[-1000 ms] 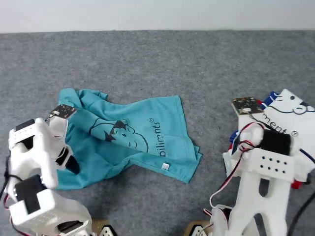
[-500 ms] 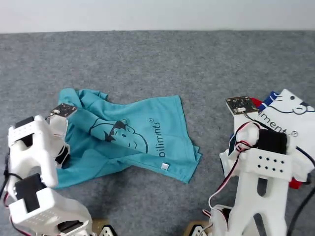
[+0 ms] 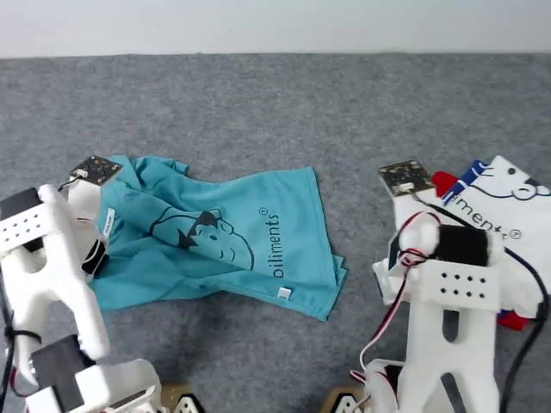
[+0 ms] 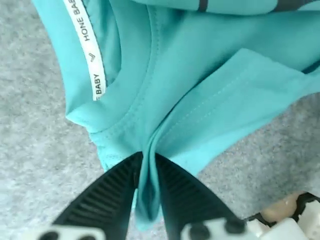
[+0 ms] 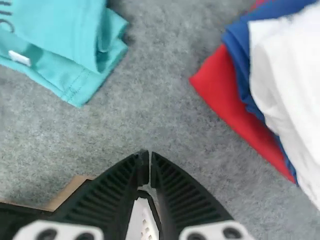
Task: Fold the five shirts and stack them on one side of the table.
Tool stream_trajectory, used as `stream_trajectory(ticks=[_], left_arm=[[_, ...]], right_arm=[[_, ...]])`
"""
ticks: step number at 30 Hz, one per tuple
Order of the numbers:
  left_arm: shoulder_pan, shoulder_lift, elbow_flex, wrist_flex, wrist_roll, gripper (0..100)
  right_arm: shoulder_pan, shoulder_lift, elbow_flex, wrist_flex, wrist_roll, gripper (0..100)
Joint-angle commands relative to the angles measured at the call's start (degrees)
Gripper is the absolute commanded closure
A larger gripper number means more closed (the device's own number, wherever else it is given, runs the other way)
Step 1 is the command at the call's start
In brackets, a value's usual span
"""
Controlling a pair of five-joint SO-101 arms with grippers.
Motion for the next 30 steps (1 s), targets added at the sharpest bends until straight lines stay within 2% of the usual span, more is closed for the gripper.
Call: stream_trajectory(ticks=[1, 5, 9, 13, 18, 23, 30], left_arm=[[1.23, -3.25, 1.63, 0.62, -0.53, 95], [1.85, -3.25, 7.25, -3.78, -0.35, 88], [1.67, -3.25, 13.05, -9.58, -0.44, 88], [1.58, -3.25, 16.04, -11.78, -0.44, 88], [1.41, -3.87, 14.55, -11.34, -0.18, 88], [-2.37, -3.87, 9.27, -8.62, 0.88, 88], [-4.13, -3.69, 9.98, -2.99, -5.27, 88]], right_arm=[[-2.59, -0.75, -0.44, -0.75, -0.44, 98.7], [-2.59, -0.75, -0.44, -0.57, -0.44, 98.7], [-2.59, -0.75, -0.44, -0.04, -0.35, 98.7], [-2.59, -0.75, -0.44, -0.04, -0.35, 98.7], [-2.59, -0.75, -0.44, -0.04, -0.35, 98.7], [-2.59, -0.75, -0.44, -0.04, -0.35, 98.7], [-2.59, -0.75, -0.44, -0.04, -0.35, 98.7]])
